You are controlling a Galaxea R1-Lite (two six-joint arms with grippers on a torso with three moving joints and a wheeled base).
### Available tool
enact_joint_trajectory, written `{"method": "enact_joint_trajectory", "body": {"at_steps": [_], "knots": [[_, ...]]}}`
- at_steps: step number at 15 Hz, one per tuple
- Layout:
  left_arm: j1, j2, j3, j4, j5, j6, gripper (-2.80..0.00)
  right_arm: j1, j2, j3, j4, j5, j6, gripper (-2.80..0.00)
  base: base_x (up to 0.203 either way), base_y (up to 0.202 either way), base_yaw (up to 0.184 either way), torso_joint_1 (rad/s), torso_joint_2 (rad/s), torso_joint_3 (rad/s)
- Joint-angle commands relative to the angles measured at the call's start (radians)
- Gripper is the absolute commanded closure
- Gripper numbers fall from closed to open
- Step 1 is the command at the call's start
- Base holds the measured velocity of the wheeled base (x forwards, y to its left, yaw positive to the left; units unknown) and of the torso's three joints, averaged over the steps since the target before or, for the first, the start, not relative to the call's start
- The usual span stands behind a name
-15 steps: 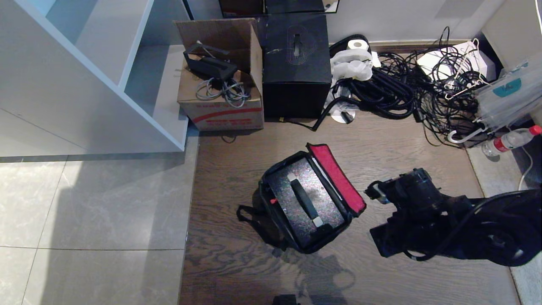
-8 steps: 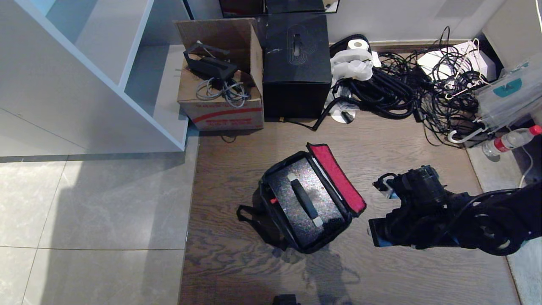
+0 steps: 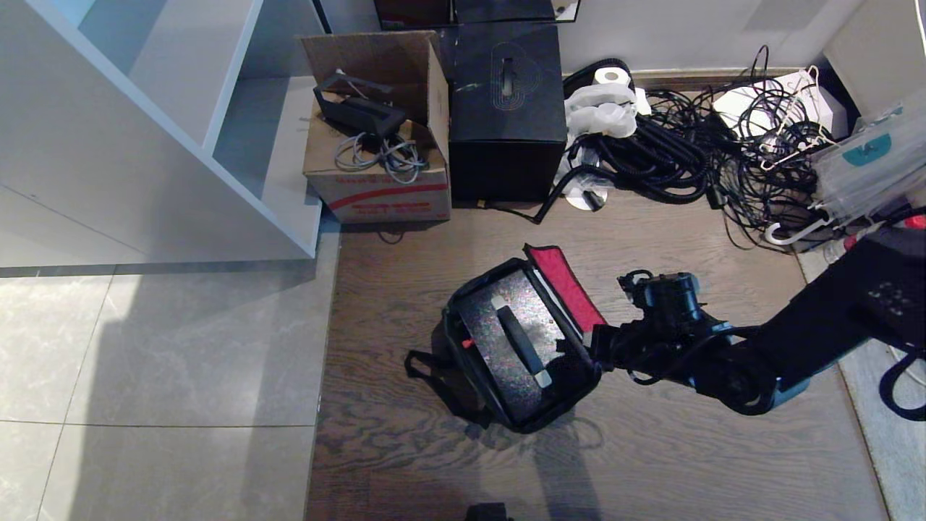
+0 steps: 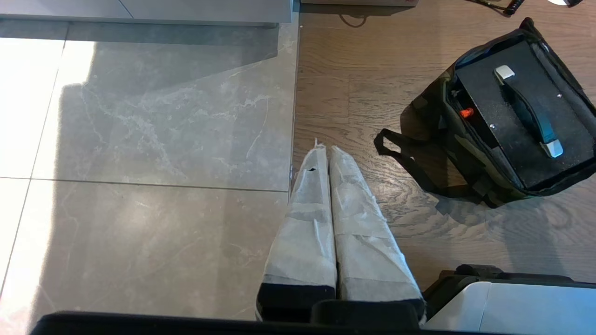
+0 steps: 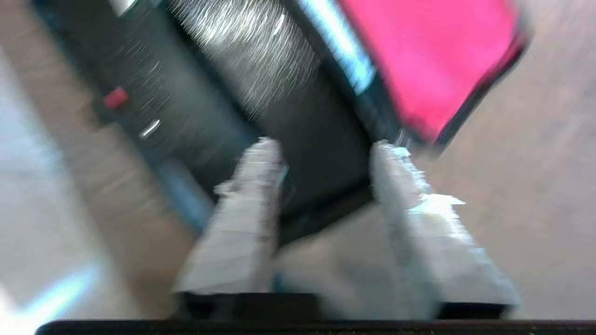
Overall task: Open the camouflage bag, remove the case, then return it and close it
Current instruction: Close the top of the storage box
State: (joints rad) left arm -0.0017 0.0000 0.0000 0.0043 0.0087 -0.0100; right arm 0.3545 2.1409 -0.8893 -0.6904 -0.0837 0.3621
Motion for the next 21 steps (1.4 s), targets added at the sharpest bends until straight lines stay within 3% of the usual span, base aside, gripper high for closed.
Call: {"method": "enact_joint_trajectory", "body": {"at_steps": [1,13,21], "knots": [[0.0,0.0,0.0,0.0,0.0,-0.001,0.0,-0.001,0.129,-0.053,-0.076,-0.081,-0.066,-2.8,0.0,0.0,0.0,0.0,0.0,0.0],[0.0,0.0,0.0,0.0,0.0,-0.001,0.0,-0.06,0.31,-0.148,-0.112,-0.105,-0.075,-2.8,0.0,0.0,0.0,0.0,0.0,0.0],[0.0,0.0,0.0,0.0,0.0,-0.001,0.0,-0.101,0.326,-0.201,-0.115,-0.114,-0.08,-2.8,0.0,0.0,0.0,0.0,0.0,0.0]]}}
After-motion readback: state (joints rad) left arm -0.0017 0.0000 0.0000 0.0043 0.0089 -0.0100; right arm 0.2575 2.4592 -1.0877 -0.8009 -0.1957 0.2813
